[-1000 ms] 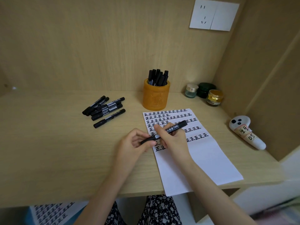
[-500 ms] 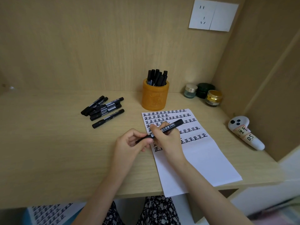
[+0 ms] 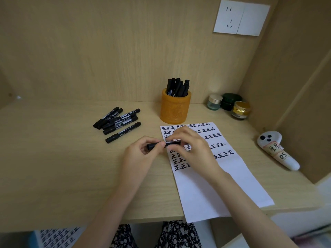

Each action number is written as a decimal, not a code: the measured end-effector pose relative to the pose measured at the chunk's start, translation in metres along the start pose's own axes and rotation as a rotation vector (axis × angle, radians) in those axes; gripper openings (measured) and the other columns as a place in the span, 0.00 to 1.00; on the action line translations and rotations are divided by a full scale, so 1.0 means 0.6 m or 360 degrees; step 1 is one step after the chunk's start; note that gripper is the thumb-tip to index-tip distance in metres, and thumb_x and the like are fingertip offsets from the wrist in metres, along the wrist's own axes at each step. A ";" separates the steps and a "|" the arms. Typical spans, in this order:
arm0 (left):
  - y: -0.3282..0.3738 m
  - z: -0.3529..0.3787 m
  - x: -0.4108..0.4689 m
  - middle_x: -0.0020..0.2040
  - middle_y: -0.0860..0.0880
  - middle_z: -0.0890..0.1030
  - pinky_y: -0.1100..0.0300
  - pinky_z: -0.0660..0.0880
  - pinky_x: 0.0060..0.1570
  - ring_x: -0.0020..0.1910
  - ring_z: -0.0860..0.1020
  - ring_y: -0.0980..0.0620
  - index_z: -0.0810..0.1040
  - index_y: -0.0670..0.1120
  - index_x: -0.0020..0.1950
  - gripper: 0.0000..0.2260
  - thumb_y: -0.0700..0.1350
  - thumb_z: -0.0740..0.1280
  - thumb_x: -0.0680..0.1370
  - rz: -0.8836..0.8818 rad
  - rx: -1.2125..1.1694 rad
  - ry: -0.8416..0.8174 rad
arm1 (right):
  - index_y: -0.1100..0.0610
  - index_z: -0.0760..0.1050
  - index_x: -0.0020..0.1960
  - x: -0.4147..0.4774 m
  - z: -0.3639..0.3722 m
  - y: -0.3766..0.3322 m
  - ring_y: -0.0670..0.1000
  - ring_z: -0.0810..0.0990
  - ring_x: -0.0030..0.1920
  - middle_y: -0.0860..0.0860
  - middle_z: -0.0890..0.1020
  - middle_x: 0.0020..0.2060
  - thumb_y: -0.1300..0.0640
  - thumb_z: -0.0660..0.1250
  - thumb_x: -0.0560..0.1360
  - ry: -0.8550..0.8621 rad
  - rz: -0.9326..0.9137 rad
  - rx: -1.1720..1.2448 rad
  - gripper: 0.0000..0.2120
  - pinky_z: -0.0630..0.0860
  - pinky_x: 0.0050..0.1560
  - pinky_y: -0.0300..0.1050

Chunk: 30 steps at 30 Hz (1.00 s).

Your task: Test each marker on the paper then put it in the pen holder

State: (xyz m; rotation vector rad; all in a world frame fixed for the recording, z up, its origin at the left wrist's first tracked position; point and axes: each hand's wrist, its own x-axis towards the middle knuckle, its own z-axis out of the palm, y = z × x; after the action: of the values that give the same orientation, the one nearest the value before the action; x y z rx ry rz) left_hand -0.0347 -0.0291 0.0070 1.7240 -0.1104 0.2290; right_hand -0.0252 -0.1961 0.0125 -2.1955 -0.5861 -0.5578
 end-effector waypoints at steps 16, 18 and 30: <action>-0.015 -0.029 0.071 0.47 0.54 0.81 0.68 0.71 0.43 0.44 0.77 0.60 0.79 0.49 0.54 0.08 0.48 0.66 0.77 -0.0024 0.0437 0.0196 | 0.49 0.62 0.74 0.144 -0.010 0.013 0.51 0.77 0.43 0.51 0.78 0.48 0.61 0.63 0.78 0.0305 0.0073 0.0121 0.26 0.77 0.50 0.46; -0.030 -0.040 0.080 0.48 0.54 0.80 0.64 0.73 0.48 0.45 0.76 0.58 0.79 0.50 0.54 0.07 0.45 0.66 0.77 0.0046 0.0593 0.0265 | 0.50 0.64 0.72 0.179 -0.017 0.021 0.49 0.79 0.42 0.49 0.78 0.44 0.61 0.64 0.78 0.0502 0.0129 0.0179 0.24 0.79 0.49 0.47; -0.077 -0.078 0.109 0.60 0.44 0.77 0.53 0.66 0.63 0.61 0.70 0.44 0.75 0.42 0.63 0.17 0.40 0.68 0.75 0.0099 0.1242 0.0280 | 0.49 0.66 0.71 0.274 -0.009 0.073 0.49 0.77 0.49 0.52 0.80 0.48 0.57 0.66 0.77 0.0857 0.0267 -0.0246 0.23 0.74 0.48 0.43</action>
State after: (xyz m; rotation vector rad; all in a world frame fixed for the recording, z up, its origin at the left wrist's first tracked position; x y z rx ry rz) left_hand 0.0341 0.0283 -0.0166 2.4645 0.0683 0.5164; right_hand 0.1297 -0.1888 0.0825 -2.0813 -0.0742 -1.0811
